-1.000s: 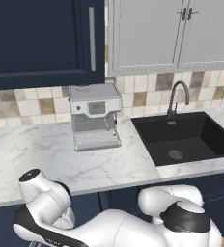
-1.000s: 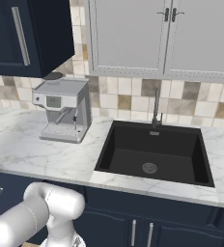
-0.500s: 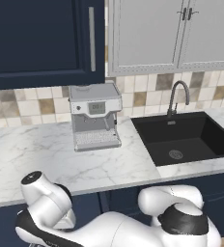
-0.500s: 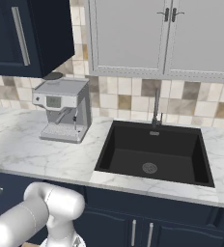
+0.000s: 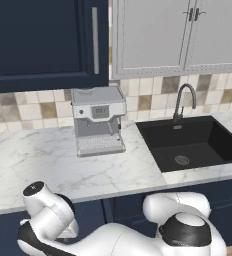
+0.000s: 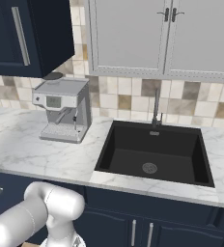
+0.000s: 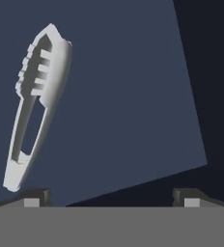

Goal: Take the tongs from the drawer on the left and place them on the dining counter next to the tray containing the hot dog.

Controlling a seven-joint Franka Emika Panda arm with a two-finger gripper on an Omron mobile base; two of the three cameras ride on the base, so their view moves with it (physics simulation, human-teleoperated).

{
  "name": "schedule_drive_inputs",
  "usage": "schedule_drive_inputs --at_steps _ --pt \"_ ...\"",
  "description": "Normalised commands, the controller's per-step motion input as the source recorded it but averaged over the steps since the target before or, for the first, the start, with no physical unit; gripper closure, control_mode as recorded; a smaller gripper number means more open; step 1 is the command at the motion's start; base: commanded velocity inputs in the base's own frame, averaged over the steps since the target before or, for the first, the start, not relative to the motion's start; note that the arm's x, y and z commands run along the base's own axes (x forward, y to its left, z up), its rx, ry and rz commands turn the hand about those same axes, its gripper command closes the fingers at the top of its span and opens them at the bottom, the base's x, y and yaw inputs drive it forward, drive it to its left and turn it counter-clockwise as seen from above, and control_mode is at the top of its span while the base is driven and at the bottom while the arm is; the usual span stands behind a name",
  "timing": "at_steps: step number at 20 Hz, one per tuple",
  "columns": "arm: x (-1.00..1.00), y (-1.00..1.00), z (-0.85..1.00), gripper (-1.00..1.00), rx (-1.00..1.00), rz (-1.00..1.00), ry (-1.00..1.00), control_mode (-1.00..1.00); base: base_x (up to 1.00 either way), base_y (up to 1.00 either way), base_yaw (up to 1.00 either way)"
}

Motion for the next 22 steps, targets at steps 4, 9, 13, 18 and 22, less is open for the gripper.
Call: schedule_drive_inputs --at_steps 4,9,13,18,22 --pt "0.04 0.0 -0.13 -1.0 0.0 -0.04 -0.01 -1.0 0.0 0.0 0.0" --pt "0.01 0.0 -0.06 -1.0 0.0 -0.05 0.0 -1.0 0.0 0.0 0.0" --pt "0.0 0.04 -0.04 -1.0 0.0 -0.07 0.01 -1.0 0.0 0.0 0.0" --pt "0.0 0.08 -0.09 -1.0 0.0 -0.06 0.0 -1.0 0.0 0.0 0.0" --pt "0.0 0.08 -0.08 -1.0 -0.01 -0.05 0.0 -1.0 0.0 0.0 0.0"
